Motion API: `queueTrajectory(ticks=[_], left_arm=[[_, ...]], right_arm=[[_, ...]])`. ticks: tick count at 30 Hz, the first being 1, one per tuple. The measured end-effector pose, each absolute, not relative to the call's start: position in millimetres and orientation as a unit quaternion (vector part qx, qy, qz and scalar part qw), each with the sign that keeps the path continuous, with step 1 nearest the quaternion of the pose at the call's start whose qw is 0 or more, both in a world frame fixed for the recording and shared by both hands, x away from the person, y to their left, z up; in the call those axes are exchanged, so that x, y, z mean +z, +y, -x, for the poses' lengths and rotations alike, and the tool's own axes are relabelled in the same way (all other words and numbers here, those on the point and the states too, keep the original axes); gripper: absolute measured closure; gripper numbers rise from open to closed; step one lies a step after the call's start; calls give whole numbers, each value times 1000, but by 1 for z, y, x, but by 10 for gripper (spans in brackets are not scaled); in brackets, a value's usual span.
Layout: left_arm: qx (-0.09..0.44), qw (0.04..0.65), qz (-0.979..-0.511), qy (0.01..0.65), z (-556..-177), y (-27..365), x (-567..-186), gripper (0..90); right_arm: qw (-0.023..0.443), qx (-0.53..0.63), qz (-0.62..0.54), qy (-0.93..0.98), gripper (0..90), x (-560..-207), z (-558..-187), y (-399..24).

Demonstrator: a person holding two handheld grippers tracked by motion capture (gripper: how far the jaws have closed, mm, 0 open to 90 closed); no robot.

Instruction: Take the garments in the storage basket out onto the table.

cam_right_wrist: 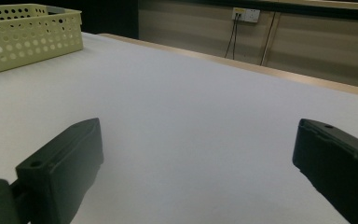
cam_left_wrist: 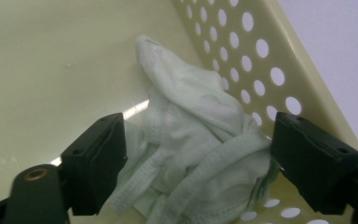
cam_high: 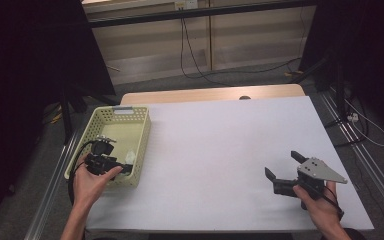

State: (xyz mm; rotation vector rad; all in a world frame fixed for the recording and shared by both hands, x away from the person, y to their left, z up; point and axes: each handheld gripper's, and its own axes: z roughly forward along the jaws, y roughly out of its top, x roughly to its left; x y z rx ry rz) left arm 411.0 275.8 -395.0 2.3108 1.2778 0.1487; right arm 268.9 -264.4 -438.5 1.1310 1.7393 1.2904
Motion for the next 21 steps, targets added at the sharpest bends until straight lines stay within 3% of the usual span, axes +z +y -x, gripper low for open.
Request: queueTrajectory(ticks=[6, 15, 21], left_arm=[[26, 230, -844, 483, -415, 274, -400, 305], [1, 203, -836, 510, -421, 272, -407, 305], [-5, 213, -843, 494, -419, 270, -403, 542]], right_arm=[[343, 495, -434, 670, 15, -439, -269, -264], [344, 496, -433, 670, 15, -439, -269, -265], [344, 495, -433, 670, 15, -439, -269, -264]])
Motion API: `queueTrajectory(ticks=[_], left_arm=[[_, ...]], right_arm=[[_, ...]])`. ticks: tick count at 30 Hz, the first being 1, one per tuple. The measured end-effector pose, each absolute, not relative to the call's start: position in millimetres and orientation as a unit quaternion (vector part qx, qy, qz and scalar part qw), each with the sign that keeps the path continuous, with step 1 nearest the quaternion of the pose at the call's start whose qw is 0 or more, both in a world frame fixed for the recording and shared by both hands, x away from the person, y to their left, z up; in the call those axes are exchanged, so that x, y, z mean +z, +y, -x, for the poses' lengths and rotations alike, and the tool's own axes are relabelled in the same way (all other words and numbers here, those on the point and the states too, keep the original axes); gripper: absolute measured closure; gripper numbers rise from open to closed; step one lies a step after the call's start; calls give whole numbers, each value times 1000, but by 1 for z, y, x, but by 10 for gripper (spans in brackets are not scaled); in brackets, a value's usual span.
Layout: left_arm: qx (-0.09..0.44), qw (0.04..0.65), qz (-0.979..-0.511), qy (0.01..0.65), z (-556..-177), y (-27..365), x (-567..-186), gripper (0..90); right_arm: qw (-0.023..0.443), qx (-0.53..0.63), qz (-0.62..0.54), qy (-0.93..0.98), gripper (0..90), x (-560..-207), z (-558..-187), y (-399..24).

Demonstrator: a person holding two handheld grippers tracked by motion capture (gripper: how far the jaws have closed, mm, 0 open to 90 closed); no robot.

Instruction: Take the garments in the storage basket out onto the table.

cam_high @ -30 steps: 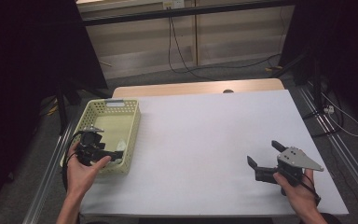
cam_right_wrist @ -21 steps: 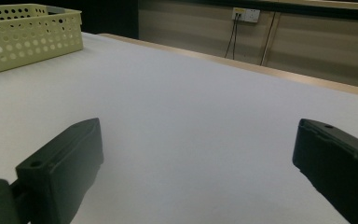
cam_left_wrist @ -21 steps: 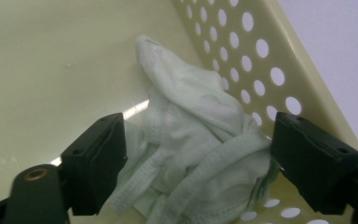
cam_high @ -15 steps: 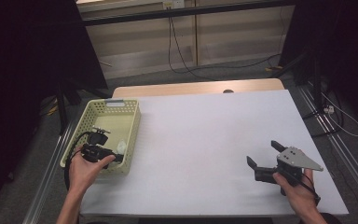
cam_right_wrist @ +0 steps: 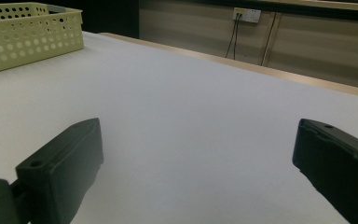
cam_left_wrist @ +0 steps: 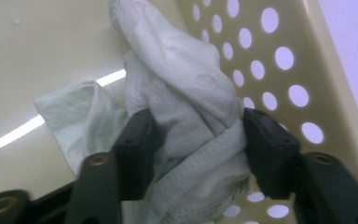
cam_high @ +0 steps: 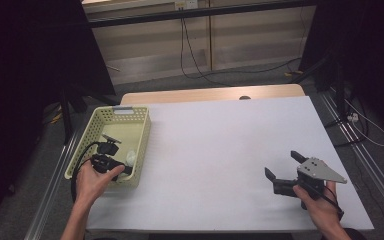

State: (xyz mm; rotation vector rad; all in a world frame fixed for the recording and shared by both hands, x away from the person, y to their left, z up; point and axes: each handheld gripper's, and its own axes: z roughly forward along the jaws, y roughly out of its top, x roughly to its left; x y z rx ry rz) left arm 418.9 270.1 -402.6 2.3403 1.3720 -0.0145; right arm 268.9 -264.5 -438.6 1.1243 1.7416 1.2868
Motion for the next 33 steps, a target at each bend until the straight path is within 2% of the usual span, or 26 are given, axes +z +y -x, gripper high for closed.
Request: queueTrajectory(ticks=[3, 8, 33], left_arm=[[6, 220, -839, 498, -417, 271, -400, 659], [18, 221, -840, 496, -416, 271, -398, 709], [94, 322, -799, 500, -400, 288, -385, 722]], right_arm=[[343, 496, -433, 670, 15, -439, -269, -265], [343, 495, -433, 670, 15, -439, -269, -265], [346, 496, -435, 667, 15, -438, -269, -265]])
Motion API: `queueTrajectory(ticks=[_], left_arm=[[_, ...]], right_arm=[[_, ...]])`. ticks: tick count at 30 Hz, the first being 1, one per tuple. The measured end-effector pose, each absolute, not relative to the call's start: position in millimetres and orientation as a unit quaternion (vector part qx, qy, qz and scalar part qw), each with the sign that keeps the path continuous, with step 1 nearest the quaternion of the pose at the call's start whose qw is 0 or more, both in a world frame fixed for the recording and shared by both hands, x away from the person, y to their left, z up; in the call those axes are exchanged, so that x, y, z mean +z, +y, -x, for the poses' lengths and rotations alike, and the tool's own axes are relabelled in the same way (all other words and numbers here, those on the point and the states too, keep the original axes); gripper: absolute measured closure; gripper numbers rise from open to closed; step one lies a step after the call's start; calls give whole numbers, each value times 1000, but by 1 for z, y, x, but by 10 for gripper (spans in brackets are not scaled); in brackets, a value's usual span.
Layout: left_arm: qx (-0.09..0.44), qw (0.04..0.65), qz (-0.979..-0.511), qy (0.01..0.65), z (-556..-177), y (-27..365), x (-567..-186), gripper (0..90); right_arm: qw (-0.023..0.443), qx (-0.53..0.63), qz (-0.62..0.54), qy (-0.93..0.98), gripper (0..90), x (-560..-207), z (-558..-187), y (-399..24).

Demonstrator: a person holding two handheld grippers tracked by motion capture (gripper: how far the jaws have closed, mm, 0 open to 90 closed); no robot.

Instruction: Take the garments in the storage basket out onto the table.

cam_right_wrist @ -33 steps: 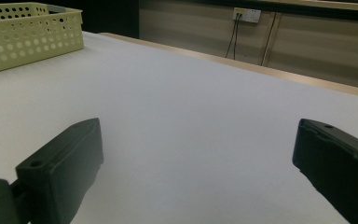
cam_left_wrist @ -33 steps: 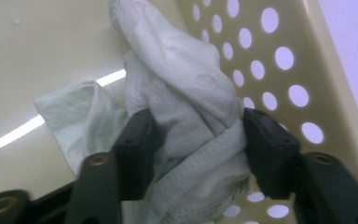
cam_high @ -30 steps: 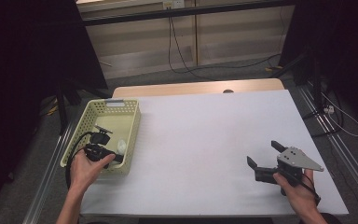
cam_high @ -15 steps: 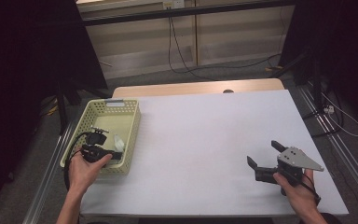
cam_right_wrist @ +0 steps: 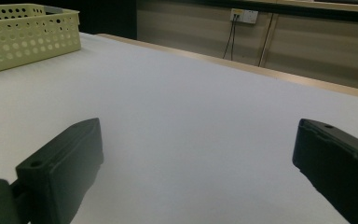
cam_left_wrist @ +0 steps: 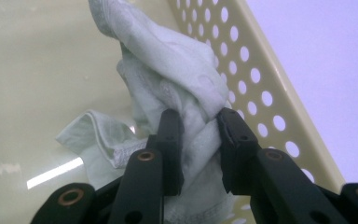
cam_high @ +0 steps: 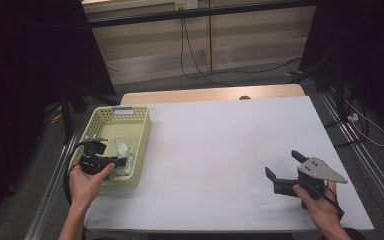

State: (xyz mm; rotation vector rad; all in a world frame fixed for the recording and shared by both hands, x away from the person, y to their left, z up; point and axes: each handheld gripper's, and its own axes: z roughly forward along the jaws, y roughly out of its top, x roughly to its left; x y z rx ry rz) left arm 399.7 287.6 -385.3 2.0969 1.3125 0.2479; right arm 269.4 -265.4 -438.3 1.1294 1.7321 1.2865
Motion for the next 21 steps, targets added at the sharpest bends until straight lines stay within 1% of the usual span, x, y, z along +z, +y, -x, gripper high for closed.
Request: queueTrajectory(ticks=[21], left_arm=[[144, 382, -766, 496, -394, 295, -377, 722]], right_arm=[[347, 496, -436, 666, 15, -438, -270, -266]])
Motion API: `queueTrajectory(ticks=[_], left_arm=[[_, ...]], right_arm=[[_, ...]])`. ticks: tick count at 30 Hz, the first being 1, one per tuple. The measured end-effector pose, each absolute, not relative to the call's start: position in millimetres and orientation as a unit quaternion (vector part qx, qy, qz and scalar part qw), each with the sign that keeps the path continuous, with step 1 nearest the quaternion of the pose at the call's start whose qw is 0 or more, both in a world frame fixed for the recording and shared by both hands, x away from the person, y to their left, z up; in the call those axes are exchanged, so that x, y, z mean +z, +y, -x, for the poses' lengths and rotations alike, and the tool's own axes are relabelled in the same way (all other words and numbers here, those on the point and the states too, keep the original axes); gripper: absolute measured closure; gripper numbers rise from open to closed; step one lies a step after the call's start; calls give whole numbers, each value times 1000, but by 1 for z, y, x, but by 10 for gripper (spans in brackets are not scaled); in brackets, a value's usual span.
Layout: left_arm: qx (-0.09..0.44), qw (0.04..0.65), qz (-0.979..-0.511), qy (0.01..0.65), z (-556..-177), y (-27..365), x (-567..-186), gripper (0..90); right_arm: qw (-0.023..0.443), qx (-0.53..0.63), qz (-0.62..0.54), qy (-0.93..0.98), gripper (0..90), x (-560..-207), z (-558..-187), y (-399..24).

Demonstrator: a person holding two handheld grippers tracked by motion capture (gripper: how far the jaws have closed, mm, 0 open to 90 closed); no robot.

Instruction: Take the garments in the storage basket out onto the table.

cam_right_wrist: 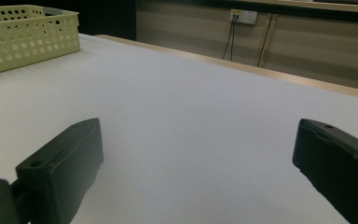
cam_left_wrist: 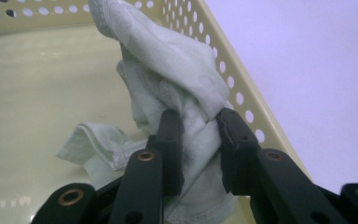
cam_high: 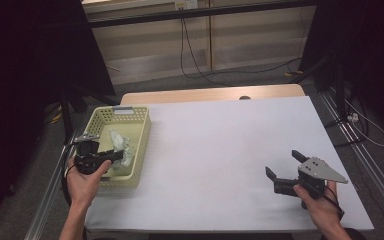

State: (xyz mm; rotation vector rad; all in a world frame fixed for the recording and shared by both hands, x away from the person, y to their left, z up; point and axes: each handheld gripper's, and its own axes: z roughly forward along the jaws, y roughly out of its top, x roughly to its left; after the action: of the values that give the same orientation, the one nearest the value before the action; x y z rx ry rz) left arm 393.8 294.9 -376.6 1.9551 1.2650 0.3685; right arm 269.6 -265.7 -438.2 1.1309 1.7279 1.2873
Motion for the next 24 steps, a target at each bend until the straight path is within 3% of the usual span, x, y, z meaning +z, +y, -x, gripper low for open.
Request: queueTrajectory(ticks=[24], left_arm=[[223, 460, -715, 476, -381, 304, -367, 722]], right_arm=[[346, 499, -435, 665, 15, -438, -270, -266]])
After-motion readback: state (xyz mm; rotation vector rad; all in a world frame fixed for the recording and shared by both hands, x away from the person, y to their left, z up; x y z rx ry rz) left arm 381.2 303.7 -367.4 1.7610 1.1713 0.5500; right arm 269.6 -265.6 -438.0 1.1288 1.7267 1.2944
